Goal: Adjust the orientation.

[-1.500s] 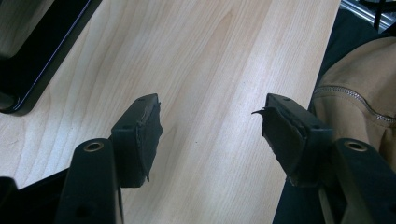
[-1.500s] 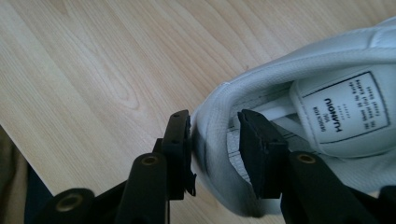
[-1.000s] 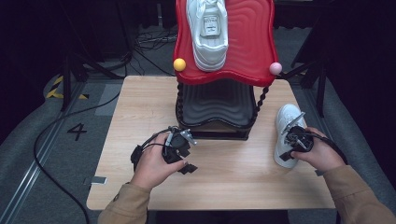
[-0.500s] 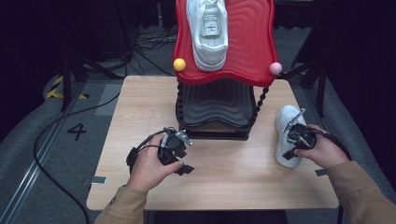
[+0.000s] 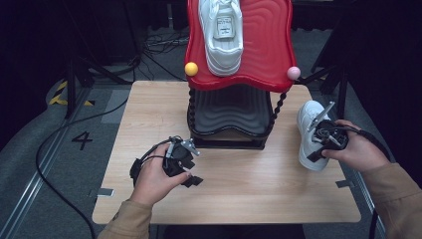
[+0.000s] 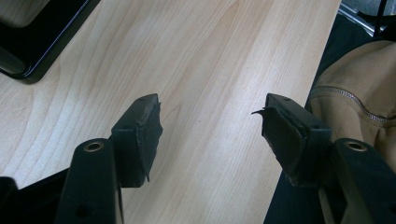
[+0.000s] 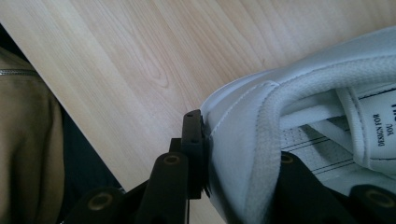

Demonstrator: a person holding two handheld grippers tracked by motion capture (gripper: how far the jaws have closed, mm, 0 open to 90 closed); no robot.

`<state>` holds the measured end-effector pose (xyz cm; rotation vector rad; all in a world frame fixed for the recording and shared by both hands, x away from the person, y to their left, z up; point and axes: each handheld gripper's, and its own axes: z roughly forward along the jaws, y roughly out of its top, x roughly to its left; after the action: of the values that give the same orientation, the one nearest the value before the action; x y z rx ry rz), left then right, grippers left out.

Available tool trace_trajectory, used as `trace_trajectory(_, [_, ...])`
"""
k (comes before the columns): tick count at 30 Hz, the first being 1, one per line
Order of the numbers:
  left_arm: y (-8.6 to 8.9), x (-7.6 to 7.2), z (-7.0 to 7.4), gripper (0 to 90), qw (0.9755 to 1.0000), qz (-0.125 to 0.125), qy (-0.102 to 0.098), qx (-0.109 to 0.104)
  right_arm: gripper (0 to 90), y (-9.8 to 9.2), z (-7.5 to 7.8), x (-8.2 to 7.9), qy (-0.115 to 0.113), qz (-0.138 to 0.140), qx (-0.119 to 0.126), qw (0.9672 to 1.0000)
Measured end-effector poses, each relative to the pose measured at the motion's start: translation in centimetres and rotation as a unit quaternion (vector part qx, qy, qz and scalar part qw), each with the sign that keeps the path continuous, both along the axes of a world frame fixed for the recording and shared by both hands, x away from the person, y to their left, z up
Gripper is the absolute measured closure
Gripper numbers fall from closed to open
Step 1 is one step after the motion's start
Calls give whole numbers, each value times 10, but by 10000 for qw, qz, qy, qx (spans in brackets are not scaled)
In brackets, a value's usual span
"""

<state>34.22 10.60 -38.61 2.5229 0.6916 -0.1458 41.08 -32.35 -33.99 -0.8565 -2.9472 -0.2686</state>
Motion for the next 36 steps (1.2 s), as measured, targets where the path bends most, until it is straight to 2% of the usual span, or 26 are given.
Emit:
trace_trajectory(3, [-1, 0, -1, 384, 10000, -22, 19, -14, 770, 1, 6, 0, -24, 12, 6, 10000])
trace_trajectory(5, [-1, 0, -1, 384, 10000, -48, 38, -24, 770, 2, 27, 1, -124, 62, 16, 9999])
trace_trajectory(7, [-1, 1, -1, 384, 10000, -49, 39, -38, 769, 3, 41, 1, -228, 86, 5, 9997])
trace_trajectory(11, [1, 1, -1, 384, 10000, -35, 36, -76, 766, 3, 63, 1, -372, 201, 72, 9991])
trace_trajectory(13, [2, 1, -2, 384, 10000, -36, 40, -75, 766, 3, 68, 1, -391, 240, 56, 9989])
trace_trajectory(18, [3, 0, -1, 384, 10000, -20, 35, -90, 765, 8, 102, 2, -488, 345, 76, 9982])
trace_trajectory(19, [3, 0, -1, 384, 10000, -20, 35, -90, 765, 8, 102, 2, -488, 345, 76, 9982])
trace_trajectory(26, [7, -2, -2, 384, 10000, 25, 50, -77, 764, 15, 144, 4, -724, 436, 92, 9964])
trace_trajectory(36, [15, -11, -2, 383, 9997, 175, 116, -108, 763, 34, 187, 7, -987, 640, 60, 9930])
